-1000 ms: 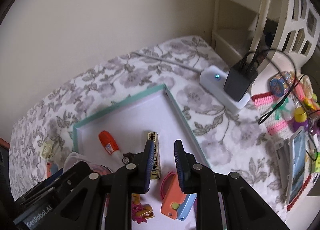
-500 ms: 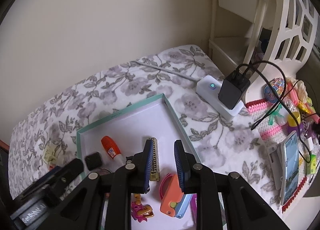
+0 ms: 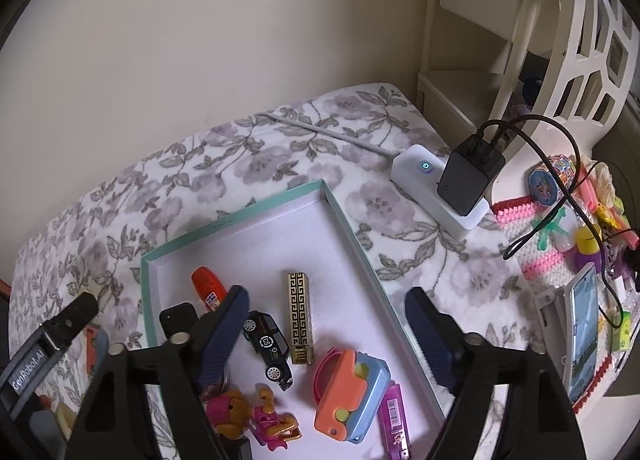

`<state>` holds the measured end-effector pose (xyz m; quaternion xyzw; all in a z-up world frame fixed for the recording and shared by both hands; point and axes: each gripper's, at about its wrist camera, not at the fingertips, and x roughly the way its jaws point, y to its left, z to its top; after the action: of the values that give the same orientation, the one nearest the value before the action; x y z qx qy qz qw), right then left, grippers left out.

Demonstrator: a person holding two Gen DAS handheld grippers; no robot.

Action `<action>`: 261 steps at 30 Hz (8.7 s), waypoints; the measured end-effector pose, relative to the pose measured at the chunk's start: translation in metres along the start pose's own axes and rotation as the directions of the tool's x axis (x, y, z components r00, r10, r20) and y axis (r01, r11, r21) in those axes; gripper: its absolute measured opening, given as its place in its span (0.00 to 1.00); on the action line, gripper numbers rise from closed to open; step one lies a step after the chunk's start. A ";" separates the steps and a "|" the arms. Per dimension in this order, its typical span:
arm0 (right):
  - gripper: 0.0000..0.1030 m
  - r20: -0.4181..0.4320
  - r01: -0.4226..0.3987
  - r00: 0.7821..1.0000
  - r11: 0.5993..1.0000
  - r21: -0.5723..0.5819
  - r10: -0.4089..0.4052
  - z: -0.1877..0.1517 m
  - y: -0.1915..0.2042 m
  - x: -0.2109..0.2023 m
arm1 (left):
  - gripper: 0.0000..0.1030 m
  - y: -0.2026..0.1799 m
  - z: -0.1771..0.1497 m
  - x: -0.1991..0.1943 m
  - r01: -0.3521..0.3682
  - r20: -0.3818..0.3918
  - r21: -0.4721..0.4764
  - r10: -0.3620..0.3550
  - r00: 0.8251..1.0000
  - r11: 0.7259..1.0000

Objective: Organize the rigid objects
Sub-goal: 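Withdraw both open tools toward the pink-blue case and white plug, then grasp the pink-blue case with the right tool while the left tool grasps the white plug, then carry the pink-blue case and white plug over the tray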

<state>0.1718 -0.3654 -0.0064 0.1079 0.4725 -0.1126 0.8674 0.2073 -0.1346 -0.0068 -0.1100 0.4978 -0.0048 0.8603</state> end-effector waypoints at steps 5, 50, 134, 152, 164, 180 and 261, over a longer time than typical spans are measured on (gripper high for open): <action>0.95 0.008 0.001 1.000 1.000 -0.005 -0.001 0.000 0.001 0.001 | 0.94 0.008 0.002 0.001 -0.036 0.013 -0.014 0.036 0.999 0.999; 0.99 -0.088 -0.270 0.963 0.898 -0.347 0.255 -0.059 0.187 0.012 | 0.94 0.197 0.008 -0.013 -0.256 -0.088 -0.257 0.241 0.967 0.932; 0.50 -0.009 -0.197 0.977 0.895 -0.399 0.211 -0.086 0.228 0.092 | 0.94 0.150 0.031 0.065 -0.038 -0.001 -0.135 0.039 0.999 0.990; 0.44 -0.010 -0.192 0.979 0.896 -0.401 0.205 -0.087 0.226 0.092 | 0.56 0.138 0.025 0.076 -0.006 0.027 -0.093 0.009 1.000 0.996; 0.44 -0.027 -0.204 0.977 0.896 -0.394 0.211 -0.086 0.225 0.091 | 0.56 0.139 0.031 0.063 -0.001 0.035 -0.105 0.005 0.999 0.994; 0.44 -0.026 -0.251 0.966 0.901 -0.353 0.258 -0.075 0.206 0.055 | 0.56 0.130 0.037 0.018 0.012 0.059 -0.130 -0.005 0.998 0.991; 0.49 -0.220 -0.032 0.975 0.998 -0.062 0.017 -0.106 -0.009 -0.005 | 0.64 0.008 -0.114 -0.025 0.037 -0.140 0.124 -0.020 0.990 0.992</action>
<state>0.0826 -0.3419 -0.0594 0.0971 0.5672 -0.0739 0.8145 0.0960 -0.1453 -0.0411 -0.0620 0.5532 -0.0562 0.8288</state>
